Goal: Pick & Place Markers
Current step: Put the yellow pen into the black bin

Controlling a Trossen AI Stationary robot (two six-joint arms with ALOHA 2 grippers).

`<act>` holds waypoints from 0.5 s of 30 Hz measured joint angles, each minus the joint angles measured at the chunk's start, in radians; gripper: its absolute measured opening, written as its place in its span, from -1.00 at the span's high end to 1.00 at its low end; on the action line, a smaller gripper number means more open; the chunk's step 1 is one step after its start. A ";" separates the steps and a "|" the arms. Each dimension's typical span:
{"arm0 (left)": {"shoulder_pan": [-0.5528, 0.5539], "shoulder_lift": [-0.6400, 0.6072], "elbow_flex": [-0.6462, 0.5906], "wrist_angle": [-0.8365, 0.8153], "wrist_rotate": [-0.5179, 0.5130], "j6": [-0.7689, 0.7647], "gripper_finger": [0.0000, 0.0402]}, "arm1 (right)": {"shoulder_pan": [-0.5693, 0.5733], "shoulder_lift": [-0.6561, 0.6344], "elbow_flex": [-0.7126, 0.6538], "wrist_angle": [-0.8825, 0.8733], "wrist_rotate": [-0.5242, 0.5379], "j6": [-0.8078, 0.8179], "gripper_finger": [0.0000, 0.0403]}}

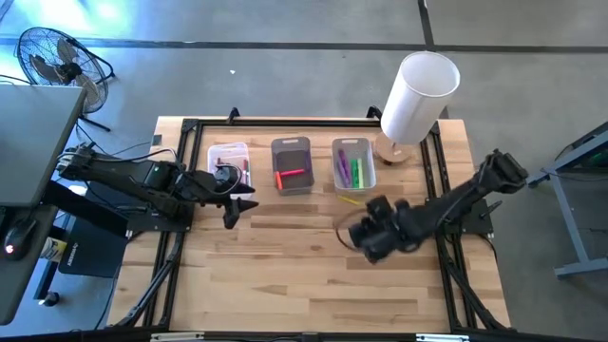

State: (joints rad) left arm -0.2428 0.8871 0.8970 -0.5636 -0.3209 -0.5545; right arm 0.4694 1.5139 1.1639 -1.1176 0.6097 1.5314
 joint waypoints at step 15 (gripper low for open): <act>0.000 0.001 0.000 0.059 -0.034 -0.029 -0.08 | 0.142 -0.059 -0.619 0.840 0.072 -0.028 0.46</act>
State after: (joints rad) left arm -0.2424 0.8879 0.8972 -0.5043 -0.3550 -0.5836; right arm 0.6109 1.4553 0.5454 -0.2781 0.6814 1.5034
